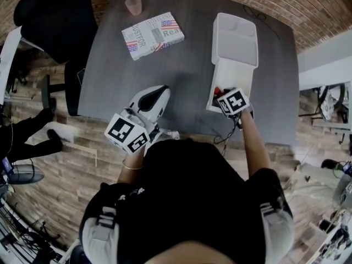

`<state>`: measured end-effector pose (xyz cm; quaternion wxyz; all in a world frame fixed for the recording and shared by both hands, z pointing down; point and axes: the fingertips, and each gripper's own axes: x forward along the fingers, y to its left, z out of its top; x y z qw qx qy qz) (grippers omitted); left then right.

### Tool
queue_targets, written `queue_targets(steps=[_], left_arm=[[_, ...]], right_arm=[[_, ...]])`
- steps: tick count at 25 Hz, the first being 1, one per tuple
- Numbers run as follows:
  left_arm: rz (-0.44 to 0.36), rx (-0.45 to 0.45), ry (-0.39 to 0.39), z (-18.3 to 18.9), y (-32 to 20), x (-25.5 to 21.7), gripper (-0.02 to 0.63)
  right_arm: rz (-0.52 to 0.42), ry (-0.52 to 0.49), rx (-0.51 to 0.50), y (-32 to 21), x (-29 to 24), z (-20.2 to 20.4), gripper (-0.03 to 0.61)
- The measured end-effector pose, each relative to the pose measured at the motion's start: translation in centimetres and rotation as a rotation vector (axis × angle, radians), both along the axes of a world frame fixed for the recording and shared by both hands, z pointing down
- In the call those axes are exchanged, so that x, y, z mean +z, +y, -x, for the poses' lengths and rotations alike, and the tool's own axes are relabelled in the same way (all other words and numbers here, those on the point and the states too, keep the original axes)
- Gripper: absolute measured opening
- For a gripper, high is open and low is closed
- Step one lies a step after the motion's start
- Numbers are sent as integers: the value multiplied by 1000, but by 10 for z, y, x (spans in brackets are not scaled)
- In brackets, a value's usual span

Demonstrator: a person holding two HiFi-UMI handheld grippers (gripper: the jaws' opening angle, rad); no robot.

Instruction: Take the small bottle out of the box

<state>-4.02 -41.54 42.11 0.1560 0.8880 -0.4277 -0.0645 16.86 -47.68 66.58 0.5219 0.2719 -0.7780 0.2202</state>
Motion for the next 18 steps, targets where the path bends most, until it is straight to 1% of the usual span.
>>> queue_targets(steps=[3,9,13,15,18], left_arm=[[-5,-5,8,2,0,-2,2],[-10,-6,15,4,-1,-2,2],[-15,2,12,1,-1,-4,2],[-19,6,11,-1,-1,-5,2],[-22,12,10,-2,-2,-6,2]], right_arm=[[-20,31,6,-3,3,-4,255],[-38,48,17,-4,4,-3,244],[-60,17,41,-5,3,-4,224],[-66,-1,51,-5,2,-4,222],[-72,-2,57,-5,2,-5,222]])
